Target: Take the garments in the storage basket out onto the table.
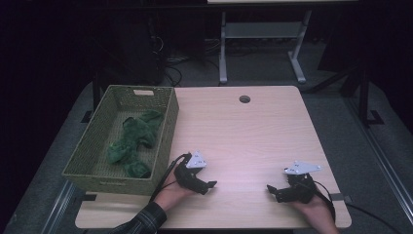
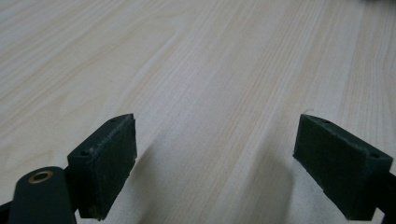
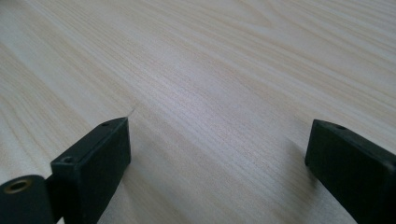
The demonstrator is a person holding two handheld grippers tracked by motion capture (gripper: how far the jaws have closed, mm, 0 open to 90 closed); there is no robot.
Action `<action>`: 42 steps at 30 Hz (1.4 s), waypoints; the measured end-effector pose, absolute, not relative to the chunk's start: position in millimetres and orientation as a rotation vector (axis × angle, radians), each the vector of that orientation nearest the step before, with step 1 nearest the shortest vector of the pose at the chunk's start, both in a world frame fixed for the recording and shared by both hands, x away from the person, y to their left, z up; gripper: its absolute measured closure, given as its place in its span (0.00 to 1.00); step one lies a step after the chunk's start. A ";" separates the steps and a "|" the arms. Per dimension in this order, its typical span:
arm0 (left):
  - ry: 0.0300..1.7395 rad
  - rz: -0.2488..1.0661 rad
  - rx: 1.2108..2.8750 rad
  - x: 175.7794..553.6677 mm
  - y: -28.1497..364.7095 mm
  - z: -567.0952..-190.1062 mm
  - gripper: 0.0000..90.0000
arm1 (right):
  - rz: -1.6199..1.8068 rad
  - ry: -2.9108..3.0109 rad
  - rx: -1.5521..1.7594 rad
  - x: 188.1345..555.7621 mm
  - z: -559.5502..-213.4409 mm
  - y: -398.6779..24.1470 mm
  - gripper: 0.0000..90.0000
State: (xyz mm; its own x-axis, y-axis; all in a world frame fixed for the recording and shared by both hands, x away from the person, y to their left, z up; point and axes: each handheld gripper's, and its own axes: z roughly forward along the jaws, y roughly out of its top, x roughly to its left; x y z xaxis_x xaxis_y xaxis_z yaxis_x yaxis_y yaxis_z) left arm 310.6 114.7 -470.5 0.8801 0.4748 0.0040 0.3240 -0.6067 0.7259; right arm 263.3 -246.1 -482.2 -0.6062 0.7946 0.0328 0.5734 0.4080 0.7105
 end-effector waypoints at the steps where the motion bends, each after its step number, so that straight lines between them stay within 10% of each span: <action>1: 0.573 0.254 2.269 310.6 115.0 -469.6 0.14 | 1.007 2.358 1.185 263.6 -482.2 -246.2 0.07; 42: 0.622 0.224 2.201 313.0 121.5 -440.0 0.15 | 1.008 2.358 1.180 264.0 -482.3 -246.2 0.07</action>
State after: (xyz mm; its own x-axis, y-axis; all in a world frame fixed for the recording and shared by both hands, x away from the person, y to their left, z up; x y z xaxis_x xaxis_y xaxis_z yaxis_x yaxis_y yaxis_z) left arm 313.0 121.5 -440.0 0.8623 0.5042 -0.0467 0.3587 -0.5432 0.7591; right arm 264.0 -246.2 -482.3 -0.6090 0.7926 0.0299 0.5692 0.4105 0.7124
